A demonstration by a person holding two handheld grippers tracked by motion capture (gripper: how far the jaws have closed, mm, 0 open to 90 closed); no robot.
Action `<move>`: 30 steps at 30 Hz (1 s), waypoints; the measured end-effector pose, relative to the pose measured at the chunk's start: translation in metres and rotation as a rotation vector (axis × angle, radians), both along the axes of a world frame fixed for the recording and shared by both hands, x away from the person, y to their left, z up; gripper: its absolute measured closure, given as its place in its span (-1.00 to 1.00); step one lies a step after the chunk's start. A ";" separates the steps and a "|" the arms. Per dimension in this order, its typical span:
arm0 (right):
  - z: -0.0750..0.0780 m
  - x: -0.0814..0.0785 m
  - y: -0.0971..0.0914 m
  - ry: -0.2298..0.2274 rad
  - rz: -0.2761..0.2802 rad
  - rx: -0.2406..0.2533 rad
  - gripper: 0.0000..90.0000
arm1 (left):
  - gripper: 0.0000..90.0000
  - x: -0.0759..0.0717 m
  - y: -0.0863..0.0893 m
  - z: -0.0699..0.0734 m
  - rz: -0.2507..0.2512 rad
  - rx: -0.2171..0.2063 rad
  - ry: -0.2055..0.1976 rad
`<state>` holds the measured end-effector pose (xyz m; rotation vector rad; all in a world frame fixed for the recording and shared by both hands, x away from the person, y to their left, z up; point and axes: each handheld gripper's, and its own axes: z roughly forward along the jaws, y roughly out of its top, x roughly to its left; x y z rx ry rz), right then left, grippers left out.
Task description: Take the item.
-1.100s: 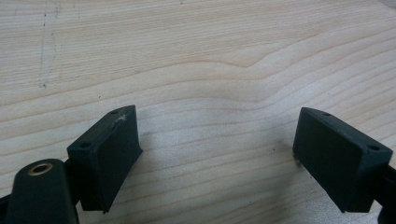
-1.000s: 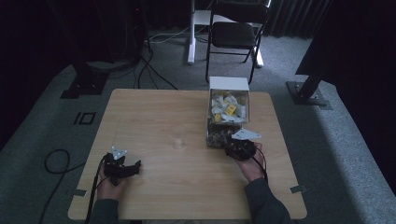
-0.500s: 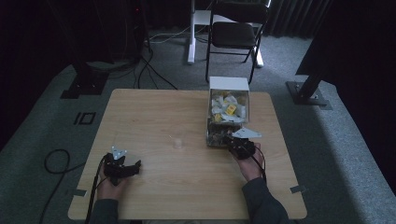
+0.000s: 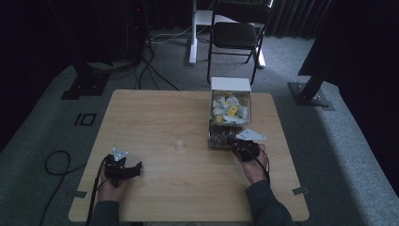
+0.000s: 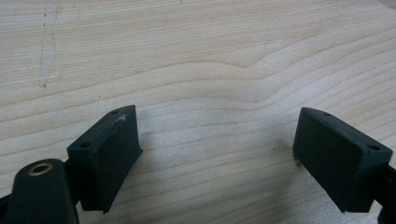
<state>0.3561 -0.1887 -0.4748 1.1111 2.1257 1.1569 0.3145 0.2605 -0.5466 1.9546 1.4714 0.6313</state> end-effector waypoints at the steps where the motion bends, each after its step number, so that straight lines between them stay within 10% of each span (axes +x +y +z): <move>1: 0.001 0.000 0.000 -0.003 0.001 0.000 1.00 | -0.66 0.000 0.000 0.000 0.000 -0.001 -0.001; 30: 0.027 -0.018 0.023 -0.083 0.066 0.000 1.00 | -0.66 0.000 0.000 0.000 0.001 -0.001 -0.001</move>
